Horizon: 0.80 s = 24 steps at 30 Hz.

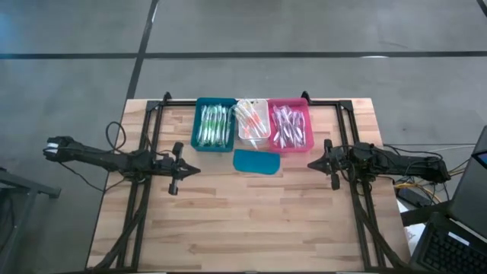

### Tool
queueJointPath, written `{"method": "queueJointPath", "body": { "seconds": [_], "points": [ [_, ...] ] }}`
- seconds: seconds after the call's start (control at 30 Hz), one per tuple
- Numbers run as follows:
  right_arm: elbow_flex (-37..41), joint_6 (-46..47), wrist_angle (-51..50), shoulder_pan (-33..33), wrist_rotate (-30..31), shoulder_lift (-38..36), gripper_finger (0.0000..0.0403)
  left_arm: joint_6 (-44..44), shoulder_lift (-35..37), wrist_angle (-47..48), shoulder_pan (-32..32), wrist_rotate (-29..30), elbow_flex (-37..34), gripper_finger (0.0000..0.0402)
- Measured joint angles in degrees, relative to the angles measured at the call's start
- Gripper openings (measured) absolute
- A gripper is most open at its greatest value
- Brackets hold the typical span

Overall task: Pick & Place Toothbrushes
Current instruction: Return to Home Position

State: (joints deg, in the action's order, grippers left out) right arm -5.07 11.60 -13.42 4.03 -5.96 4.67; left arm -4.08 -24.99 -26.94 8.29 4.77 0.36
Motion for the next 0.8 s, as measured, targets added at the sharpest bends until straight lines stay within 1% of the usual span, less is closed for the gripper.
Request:
{"method": "queueJointPath", "body": {
  "seconds": [0.8],
  "points": [
    [0.0, 0.0, 0.0, 0.0, 0.0, 0.0, 0.0009, 0.0, 0.0, 0.0, 0.0, 0.0, 0.0, 0.0016]
  ]
}}
